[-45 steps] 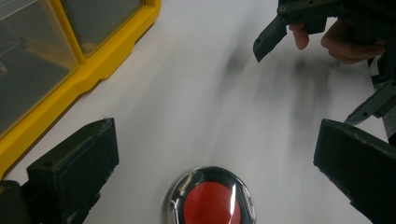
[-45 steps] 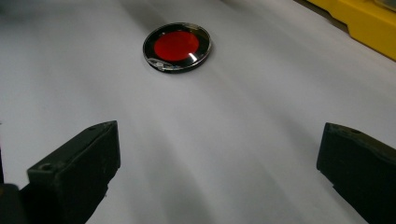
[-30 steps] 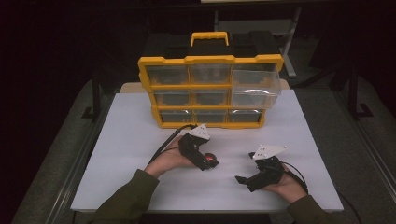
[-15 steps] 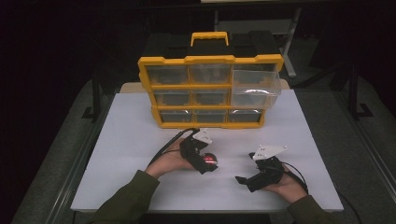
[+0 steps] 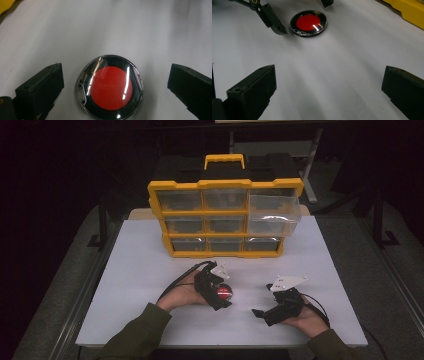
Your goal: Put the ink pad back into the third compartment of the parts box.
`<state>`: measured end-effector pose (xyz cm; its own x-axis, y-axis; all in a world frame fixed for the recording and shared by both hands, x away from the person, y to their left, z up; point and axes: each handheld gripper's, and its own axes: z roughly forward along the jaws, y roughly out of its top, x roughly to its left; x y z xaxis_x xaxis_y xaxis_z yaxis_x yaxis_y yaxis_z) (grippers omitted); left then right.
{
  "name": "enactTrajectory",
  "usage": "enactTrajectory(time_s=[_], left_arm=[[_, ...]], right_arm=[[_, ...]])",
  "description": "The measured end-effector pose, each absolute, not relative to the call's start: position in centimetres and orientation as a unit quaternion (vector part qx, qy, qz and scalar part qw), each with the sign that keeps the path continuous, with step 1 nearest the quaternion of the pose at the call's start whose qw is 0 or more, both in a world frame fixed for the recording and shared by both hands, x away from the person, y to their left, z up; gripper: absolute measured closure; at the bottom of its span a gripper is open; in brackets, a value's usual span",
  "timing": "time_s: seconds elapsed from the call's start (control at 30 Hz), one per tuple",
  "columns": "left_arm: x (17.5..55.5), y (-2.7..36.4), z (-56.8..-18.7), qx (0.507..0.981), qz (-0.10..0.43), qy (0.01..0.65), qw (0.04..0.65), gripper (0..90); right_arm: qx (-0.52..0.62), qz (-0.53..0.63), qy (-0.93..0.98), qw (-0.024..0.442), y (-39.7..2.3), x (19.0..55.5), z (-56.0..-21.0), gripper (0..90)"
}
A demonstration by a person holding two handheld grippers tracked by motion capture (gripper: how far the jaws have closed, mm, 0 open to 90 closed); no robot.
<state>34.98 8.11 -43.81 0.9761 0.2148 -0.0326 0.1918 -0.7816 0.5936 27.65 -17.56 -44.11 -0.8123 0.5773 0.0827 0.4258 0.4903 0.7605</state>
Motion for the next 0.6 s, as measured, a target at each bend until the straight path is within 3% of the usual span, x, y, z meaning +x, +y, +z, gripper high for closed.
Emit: enactTrajectory(time_s=[0.23,0.6], left_arm=[[34.94,8.03,-44.03,0.947,0.019,0.104,0.305,0.9],[34.99,8.2,-43.99,0.948,0.023,0.102,0.3,14.1]], right_arm=[[0.292,0.412,0.859,0.091,-17.55,27.65,-44.12,0.0],[0.292,0.411,0.859,0.091,-17.54,27.64,-44.12,0.0]])
